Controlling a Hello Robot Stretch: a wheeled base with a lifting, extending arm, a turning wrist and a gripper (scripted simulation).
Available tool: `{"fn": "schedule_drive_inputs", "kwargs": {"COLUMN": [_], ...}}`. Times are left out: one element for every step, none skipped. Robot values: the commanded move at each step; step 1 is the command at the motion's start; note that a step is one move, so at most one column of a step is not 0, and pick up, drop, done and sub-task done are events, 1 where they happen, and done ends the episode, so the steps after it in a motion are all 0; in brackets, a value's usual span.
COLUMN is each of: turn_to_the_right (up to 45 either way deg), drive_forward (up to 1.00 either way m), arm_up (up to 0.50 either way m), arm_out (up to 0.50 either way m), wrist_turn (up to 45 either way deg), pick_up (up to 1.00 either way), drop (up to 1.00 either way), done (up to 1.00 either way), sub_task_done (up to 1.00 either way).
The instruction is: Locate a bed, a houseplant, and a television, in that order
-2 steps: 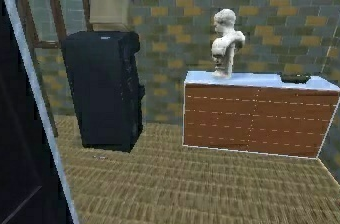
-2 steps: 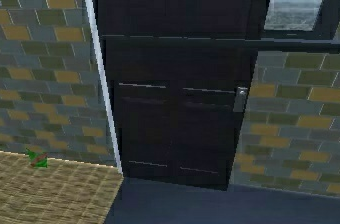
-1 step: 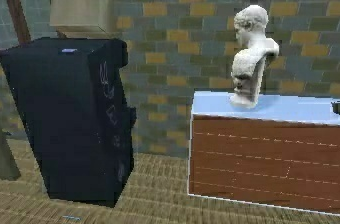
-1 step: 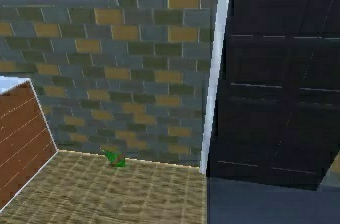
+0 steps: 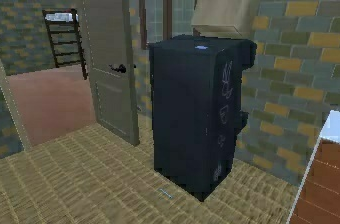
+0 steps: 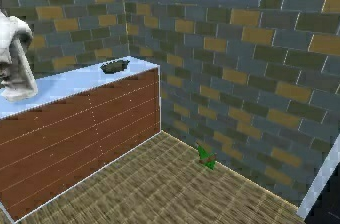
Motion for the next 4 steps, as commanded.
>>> {"fn": "schedule_drive_inputs", "kwargs": {"turn_to_the_right": [0.0,-33.0,0.0,0.0], "drive_forward": [0.40,0.00,1.00,1.00], "arm_up": [0.00,0.00,0.00,0.00], "arm_out": [0.00,0.00,0.00,0.00], "wrist_turn": [0.0,0.0,0.0,0.0], "pick_up": [0.00,0.00,0.00,0.00], "drop": [0.00,0.00,0.00,0.00], "done": [0.00,0.00,0.00,0.00], "sub_task_done": [0.00,0.00,0.00,0.00]}}
